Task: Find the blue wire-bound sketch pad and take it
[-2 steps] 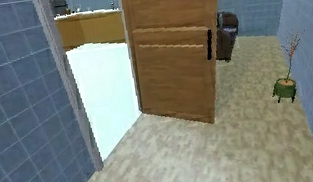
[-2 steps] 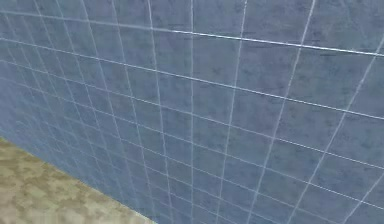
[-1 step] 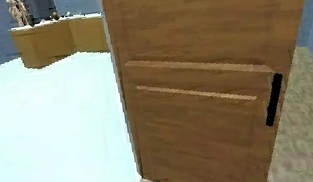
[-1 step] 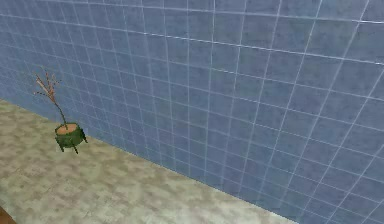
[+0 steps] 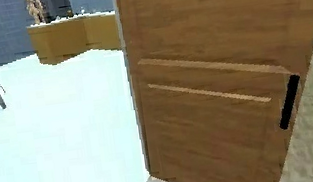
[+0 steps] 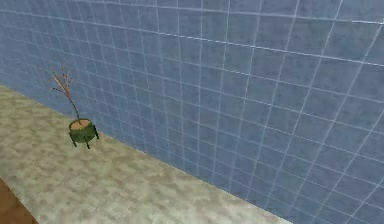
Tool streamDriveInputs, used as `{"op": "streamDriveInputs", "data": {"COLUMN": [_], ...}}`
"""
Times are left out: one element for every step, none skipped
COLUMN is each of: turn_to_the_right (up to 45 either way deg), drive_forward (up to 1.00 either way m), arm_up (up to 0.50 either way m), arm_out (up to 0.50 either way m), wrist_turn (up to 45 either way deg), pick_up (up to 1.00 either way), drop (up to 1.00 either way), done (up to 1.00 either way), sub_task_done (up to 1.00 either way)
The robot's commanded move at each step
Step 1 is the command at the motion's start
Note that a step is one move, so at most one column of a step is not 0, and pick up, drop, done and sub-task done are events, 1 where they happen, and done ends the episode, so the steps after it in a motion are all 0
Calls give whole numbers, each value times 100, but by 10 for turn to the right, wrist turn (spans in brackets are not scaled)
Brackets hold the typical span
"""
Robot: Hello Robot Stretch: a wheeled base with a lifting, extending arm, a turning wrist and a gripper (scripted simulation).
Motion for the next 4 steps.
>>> {"op": "streamDriveInputs", "data": {"turn_to_the_right": [0, -150, 0, -270], "drive_forward": [55, 0, 20, 0], "arm_up": [0, 0, 0, 0], "arm_out": [0, 0, 0, 0], "wrist_turn": [0, 0, 0, 0], "pick_up": [0, 0, 0, 0], "drop": [0, 0, 0, 0], "done": [0, 0, 0, 0], "sub_task_done": [0, 0, 0, 0]}}
